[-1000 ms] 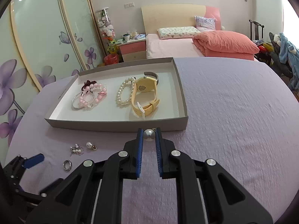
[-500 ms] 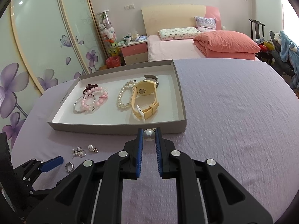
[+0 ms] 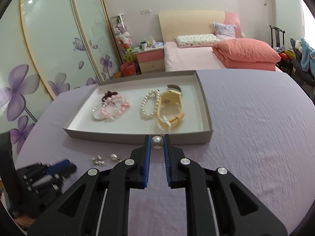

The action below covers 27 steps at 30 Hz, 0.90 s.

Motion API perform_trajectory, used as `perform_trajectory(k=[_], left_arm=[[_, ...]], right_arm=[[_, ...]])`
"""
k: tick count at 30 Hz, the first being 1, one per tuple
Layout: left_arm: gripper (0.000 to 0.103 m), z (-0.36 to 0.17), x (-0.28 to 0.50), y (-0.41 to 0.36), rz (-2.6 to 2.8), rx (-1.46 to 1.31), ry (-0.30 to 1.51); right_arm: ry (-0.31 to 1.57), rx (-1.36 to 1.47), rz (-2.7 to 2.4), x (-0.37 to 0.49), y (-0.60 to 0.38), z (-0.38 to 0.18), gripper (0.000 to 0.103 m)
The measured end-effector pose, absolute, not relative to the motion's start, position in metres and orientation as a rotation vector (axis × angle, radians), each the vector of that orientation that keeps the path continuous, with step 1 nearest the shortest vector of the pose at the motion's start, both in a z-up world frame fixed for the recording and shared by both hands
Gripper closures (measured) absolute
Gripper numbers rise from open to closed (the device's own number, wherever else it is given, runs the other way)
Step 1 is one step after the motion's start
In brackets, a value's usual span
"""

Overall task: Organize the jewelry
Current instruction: 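Grasp pearl stud earring with right tool while left tool grasps silver ring, then drop pearl earring into tray from right tool while left tool drops silver ring there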

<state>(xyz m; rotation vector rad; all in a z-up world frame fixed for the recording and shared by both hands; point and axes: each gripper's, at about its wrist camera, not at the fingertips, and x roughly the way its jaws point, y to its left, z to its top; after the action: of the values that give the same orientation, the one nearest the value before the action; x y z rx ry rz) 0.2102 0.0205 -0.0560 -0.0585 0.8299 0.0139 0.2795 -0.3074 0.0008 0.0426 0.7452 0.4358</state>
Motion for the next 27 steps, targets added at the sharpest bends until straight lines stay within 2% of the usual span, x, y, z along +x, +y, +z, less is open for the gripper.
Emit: perform_trajectory(k=[10, 27], left_arm=[[0.081, 0.000, 0.208, 0.058, 0.089, -0.128, 0.655], [0.081, 0.006, 0.205, 0.061, 0.095, -0.126, 0.642]], right_arm=[[0.706, -0.005, 0.496, 0.265, -0.281, 0.010, 0.089], [0.697, -0.029, 0.498, 0.260, -0.273, 0.014, 0.089]])
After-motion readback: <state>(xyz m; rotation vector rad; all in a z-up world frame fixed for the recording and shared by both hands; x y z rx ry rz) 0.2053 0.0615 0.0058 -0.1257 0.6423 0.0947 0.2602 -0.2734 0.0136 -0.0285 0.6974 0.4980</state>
